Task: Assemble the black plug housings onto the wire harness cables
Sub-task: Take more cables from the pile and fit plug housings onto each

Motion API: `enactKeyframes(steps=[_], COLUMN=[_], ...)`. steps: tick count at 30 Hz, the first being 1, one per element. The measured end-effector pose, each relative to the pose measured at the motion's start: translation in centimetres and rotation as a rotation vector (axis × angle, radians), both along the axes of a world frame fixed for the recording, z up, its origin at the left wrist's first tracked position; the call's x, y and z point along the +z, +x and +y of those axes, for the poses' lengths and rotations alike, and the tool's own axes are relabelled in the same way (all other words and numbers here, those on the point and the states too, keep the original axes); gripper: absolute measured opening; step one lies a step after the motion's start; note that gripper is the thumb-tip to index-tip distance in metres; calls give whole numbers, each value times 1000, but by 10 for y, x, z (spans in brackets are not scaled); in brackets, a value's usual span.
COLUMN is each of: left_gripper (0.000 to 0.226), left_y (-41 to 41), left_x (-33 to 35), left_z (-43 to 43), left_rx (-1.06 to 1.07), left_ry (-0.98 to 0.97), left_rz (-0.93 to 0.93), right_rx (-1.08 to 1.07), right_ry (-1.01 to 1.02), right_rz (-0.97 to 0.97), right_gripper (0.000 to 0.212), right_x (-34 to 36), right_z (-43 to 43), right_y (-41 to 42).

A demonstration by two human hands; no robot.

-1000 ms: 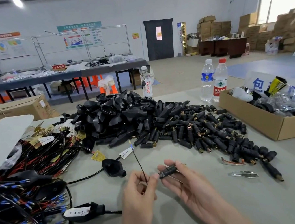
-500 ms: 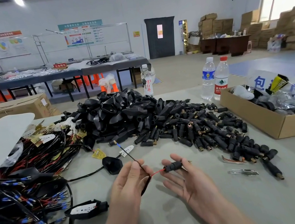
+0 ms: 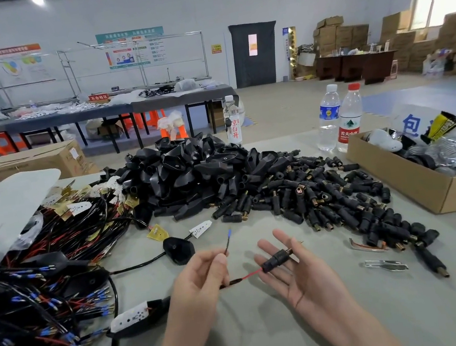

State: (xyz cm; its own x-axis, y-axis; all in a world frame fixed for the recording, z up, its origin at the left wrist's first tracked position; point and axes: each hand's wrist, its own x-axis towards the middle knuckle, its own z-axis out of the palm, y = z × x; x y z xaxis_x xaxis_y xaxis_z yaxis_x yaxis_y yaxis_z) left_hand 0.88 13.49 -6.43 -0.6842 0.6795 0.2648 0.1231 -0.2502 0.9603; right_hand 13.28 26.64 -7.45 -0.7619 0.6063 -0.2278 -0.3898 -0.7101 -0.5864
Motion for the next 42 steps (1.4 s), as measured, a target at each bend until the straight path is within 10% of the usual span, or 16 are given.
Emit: enactKeyframes(steps=[11,42], left_gripper=[13,17], left_y=[7,14], left_x=[-18,-5], left_z=[4,3], left_rx=[166,418], left_ry=[-253,-331], left_rz=[593,1233], right_rx=[-41,-130], right_ry=[-85,-95], right_rz=[43,25], right_gripper=[35,33], right_x=[-4,-6], right_z=[4,5], right_y=[-2,-2])
